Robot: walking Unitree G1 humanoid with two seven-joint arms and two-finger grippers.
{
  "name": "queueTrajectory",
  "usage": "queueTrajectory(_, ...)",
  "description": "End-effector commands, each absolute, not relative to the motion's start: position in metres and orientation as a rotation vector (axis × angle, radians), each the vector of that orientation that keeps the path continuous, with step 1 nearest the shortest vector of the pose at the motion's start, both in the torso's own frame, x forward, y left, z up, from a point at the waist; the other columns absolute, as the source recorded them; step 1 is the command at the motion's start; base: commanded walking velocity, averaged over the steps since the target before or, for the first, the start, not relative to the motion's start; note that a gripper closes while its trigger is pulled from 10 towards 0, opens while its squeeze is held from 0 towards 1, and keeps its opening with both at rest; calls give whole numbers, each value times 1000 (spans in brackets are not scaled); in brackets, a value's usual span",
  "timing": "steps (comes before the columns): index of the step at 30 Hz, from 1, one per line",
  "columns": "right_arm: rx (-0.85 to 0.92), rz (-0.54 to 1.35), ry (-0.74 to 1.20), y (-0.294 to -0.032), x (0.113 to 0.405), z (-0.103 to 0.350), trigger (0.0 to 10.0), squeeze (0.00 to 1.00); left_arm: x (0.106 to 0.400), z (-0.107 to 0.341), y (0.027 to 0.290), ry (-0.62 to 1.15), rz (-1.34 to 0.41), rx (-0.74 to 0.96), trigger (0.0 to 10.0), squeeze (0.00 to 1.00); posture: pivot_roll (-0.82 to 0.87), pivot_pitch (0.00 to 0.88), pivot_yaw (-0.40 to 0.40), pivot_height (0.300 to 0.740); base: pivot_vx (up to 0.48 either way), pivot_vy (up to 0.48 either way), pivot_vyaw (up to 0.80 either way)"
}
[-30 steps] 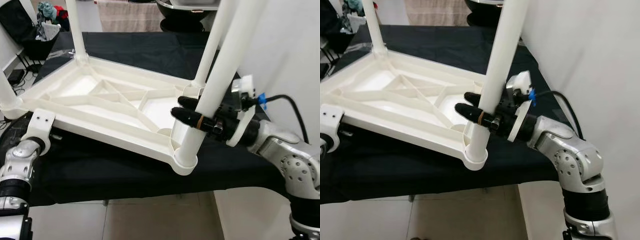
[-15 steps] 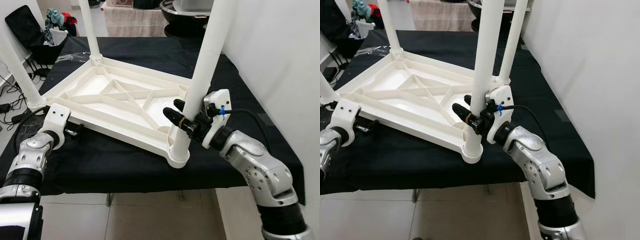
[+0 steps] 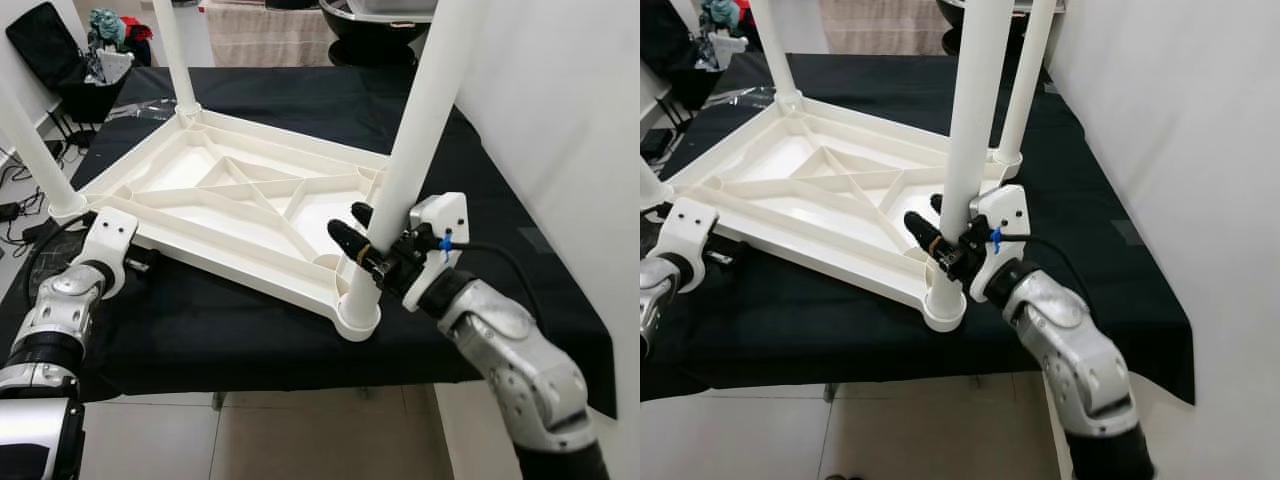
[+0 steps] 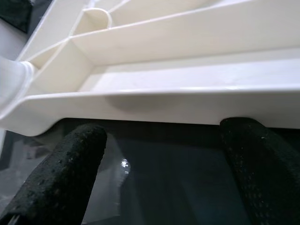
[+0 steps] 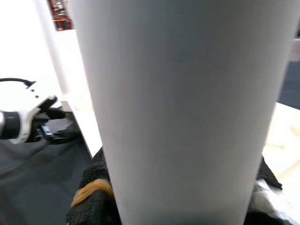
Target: Building children table
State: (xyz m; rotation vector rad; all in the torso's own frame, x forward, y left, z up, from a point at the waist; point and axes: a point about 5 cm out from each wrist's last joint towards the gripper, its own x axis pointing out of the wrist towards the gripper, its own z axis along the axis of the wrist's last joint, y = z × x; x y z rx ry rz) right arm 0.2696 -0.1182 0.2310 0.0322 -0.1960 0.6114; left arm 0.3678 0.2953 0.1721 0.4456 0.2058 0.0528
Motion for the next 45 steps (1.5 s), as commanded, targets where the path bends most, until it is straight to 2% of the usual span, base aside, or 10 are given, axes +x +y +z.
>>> queueTrajectory(1, 54, 547, -160, -126, 265, 221, 0, 0, 367, 172, 300, 217, 65, 474, 10000, 0, 40, 186, -13, 740, 0, 0, 0)
queueTrajectory(9, 60, 539, -100, -138, 234, 212, 0, 0, 370, 170, 299, 234, 87, 497, 10000, 0, 11, 194, 9, 740, 0, 0, 0)
queueTrajectory(20, 117, 585, -102, -125, 217, 219, 431, 0, 373, 173, 300, 222, 123, 537, 10000, 0, -2, 194, 22, 740, 0, 0, 0)
queueTrajectory(21, 110, 588, -95, -123, 218, 217, 10000, 0, 374, 175, 298, 211, 120, 528, 10000, 0, -3, 191, 25, 740, 0, 0, 0)
queueTrajectory(22, 109, 577, -98, -122, 222, 216, 10000, 1000, 375, 175, 295, 199, 111, 522, 10000, 0, 4, 180, 17, 740, 0, 0, 0)
queueTrajectory(30, 158, 544, -119, -125, 241, 221, 10000, 1000, 378, 169, 274, 147, 32, 497, 10000, 0, 11, 166, 8, 740, 0, 0, 0)
queueTrajectory(31, 201, 609, -105, -125, 241, 224, 10000, 0, 378, 166, 268, 131, 17, 494, 10000, 0, 11, 160, 8, 740, 0, 0, 0)
queueTrajectory(32, 201, 609, -105, -125, 241, 224, 10000, 0, 378, 166, 268, 131, 17, 494, 10000, 0, 11, 160, 8, 740, 0, 0, 0)
queueTrajectory(33, 283, 788, -59, -129, 236, 227, 10000, 0, 377, 163, 257, 95, -24, 494, 10000, 0, 13, 147, 5, 740, 0, 0, 0)
queueTrajectory(45, 337, 987, 102, -161, 220, 204, 10000, 0, 371, 163, 257, 34, -7, 499, 10000, 0, 15, 128, 1, 740, 0, 0, 0)
